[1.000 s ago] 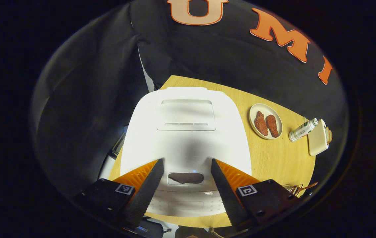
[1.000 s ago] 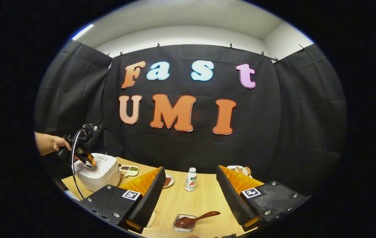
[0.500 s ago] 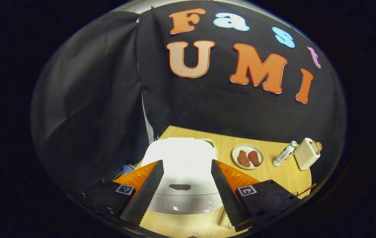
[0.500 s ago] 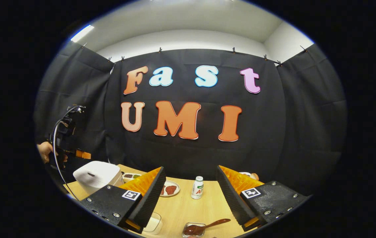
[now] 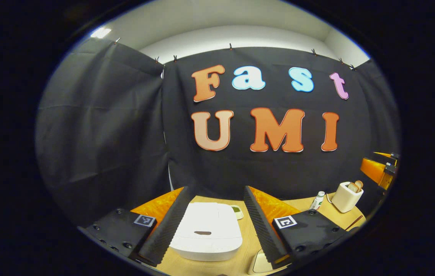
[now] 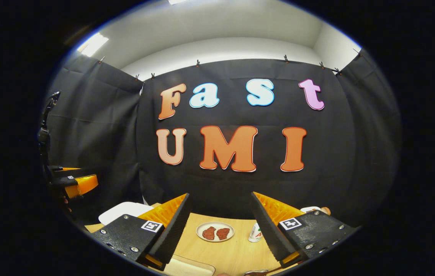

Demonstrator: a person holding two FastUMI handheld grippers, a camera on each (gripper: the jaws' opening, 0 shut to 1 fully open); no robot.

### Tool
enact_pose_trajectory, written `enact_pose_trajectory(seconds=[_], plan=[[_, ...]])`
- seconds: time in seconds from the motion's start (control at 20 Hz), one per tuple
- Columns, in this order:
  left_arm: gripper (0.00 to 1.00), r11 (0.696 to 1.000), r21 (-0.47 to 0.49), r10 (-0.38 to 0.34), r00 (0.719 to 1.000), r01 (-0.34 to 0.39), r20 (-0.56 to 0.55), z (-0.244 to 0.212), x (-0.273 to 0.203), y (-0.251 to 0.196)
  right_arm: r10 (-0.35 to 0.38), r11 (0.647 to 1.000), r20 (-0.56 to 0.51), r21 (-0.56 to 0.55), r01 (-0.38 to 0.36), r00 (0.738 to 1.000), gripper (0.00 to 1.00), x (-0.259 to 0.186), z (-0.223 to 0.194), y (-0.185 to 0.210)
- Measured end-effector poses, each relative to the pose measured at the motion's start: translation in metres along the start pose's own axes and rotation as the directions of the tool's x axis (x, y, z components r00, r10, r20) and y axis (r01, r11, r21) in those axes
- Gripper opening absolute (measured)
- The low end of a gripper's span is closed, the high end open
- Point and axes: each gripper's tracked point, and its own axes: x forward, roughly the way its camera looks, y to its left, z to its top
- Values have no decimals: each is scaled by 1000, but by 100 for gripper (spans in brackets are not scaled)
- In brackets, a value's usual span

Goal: Close the left gripper, press the button to open the rice cooker; take a wooden spoon from the chopstick holder with the right hand, scoop a spoonful of rice and pour it into the rice cooker, then put the wooden spoon back into the chopstick holder.

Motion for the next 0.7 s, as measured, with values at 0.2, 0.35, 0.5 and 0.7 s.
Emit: enact_pose_trajectory(seconds=[0.2, 0.35, 0.5, 0.7], plan=[[96, 999, 34, -22, 997, 19, 76, 27, -18, -16, 16, 1000, 53, 2, -16, 998, 95, 10, 16, 14], [100, 999, 47, -33, 994, 29, 102, 37, -28, -25, 28, 1000, 76, 1, -28, 997, 95, 16, 23, 23], [100, 999, 36, -27, 993, 23, 111, 38, -30, -22, 42, 999, 88, -8, -41, 995, 100, 20, 27, 31], [100, 1000, 28, 3, 993, -6, 115, 40, -28, -11, 41, 999, 103, -9, -41, 994, 100, 20, 31, 32]])
